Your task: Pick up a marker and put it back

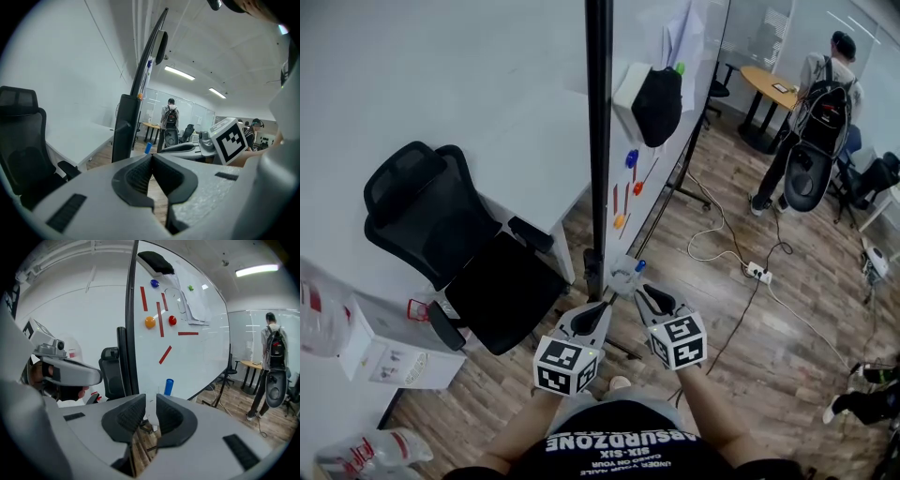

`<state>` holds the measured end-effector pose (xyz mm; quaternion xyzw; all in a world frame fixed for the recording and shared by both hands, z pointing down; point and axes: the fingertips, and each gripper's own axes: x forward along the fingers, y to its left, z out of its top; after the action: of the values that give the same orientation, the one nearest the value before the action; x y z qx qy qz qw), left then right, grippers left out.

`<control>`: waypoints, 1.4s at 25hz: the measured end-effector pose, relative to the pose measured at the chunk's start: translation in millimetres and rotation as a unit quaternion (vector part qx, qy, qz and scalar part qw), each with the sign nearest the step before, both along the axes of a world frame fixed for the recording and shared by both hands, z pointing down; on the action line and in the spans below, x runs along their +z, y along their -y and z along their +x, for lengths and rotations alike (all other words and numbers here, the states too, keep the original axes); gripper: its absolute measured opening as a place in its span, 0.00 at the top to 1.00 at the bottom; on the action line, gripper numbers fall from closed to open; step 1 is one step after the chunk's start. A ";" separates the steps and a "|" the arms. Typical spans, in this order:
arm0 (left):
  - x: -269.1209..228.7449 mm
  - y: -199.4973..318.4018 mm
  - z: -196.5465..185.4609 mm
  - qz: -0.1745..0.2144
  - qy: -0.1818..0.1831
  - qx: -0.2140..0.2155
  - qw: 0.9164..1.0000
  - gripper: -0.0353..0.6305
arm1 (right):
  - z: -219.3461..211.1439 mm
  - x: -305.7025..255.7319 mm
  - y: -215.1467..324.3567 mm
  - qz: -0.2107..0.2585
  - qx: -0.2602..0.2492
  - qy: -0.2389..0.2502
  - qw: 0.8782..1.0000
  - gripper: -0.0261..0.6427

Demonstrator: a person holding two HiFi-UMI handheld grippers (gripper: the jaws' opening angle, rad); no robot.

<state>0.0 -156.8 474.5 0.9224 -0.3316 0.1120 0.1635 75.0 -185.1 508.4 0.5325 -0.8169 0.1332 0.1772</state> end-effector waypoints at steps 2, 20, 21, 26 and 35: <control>-1.1 0.5 -0.6 0.001 -0.001 0.000 1.000 0.94 | -0.2 -6.1 -3.4 0.010 0.003 0.009 1.000 0.87; -13.0 -4.2 7.1 0.015 -0.012 0.011 1.000 0.94 | -6.6 -45.3 -35.2 0.070 0.027 0.077 0.994 0.96; -12.8 -5.3 7.6 0.015 -0.011 0.012 1.000 0.94 | -6.9 -45.8 -37.1 0.070 0.028 0.079 0.994 0.96; -12.0 -10.0 9.8 0.014 -0.011 0.016 1.000 0.94 | -8.7 -47.1 -44.9 0.073 0.032 0.075 0.994 0.96; -12.4 -19.5 9.4 0.015 -0.010 0.020 1.000 0.94 | -13.5 -46.9 -54.5 0.068 0.031 0.080 0.994 0.96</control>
<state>9.4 -137.3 462.2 0.9323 -0.3132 0.1011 0.1503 61.5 -130.6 461.5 0.5563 -0.8185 0.1245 0.0706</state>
